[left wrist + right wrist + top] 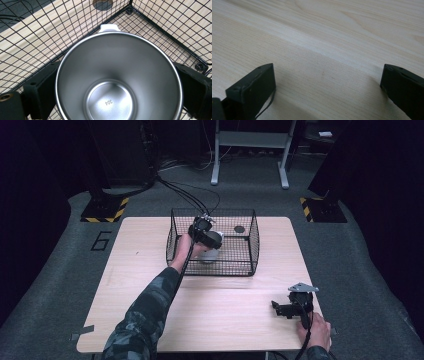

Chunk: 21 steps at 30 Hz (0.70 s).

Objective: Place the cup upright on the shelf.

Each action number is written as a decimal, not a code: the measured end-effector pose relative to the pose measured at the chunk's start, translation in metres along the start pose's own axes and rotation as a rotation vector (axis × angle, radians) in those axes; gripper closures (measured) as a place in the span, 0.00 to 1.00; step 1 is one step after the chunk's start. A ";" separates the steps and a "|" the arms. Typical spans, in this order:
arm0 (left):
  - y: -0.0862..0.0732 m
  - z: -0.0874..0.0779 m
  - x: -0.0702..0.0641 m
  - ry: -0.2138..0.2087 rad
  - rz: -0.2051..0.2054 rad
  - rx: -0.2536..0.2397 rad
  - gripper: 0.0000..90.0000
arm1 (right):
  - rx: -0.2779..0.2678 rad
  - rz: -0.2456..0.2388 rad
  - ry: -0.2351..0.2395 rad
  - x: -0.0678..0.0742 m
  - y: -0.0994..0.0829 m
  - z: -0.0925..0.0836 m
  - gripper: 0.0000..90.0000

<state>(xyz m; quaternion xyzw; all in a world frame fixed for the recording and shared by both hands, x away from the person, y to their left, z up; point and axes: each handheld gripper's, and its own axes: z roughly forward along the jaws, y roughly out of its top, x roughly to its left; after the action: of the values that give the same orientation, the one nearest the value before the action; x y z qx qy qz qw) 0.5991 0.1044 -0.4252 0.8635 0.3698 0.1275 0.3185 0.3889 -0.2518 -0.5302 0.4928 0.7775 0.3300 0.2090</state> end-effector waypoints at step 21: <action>-0.017 -0.012 0.000 -0.031 -0.022 -0.015 0.04 | 0.002 -0.007 0.000 0.000 0.000 0.000 0.00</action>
<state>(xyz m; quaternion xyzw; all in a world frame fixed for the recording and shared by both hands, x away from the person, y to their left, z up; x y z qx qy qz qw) 0.5839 0.1189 -0.4267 0.8588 0.3732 0.1133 0.3322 0.3889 -0.2523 -0.5303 0.4904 0.7794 0.3287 0.2095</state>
